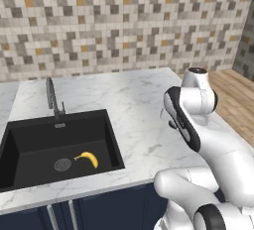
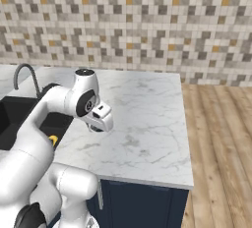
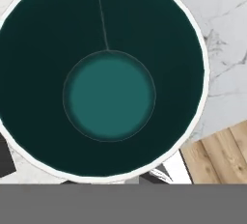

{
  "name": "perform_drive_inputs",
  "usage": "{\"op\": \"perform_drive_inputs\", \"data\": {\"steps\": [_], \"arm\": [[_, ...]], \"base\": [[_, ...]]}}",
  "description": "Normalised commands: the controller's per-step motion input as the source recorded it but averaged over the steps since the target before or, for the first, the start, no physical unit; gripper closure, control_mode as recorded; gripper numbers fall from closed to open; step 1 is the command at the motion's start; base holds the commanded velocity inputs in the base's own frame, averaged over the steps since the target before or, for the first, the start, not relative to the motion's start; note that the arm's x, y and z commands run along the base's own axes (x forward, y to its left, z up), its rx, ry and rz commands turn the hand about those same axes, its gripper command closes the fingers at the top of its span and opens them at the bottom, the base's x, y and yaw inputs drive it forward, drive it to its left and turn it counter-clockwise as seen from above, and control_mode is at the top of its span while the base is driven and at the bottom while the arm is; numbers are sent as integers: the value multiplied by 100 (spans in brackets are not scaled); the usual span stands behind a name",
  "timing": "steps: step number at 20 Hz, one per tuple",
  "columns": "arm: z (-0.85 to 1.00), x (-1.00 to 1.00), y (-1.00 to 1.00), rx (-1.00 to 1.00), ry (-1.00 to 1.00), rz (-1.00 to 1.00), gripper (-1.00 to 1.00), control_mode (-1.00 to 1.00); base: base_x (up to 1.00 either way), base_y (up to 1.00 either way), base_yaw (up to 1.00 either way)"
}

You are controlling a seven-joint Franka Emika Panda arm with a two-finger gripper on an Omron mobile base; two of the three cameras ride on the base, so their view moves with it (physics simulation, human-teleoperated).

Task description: Clear the mugs and bowl far away from the sink.

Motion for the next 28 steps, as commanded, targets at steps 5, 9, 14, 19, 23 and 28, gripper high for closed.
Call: {"op": "perform_drive_inputs", "data": {"steps": [5,9,14,19,23,28], "arm": [[74,-38,0,0,9,0,100,-100],[63,-42,0,0,-2,8,100,-100],[23,-64,0,0,-11,19,100,-100],[14,-48,8,-1,-13,22,100,-100],[32,-11,31,-10,-12,4,100,-100],[26,-39,18,-5,-15,4,100,-100]], "base": [[0,0,0],[0,0,0],[0,0,0],[0,0,0],[0,0,0],[0,0,0]]}}
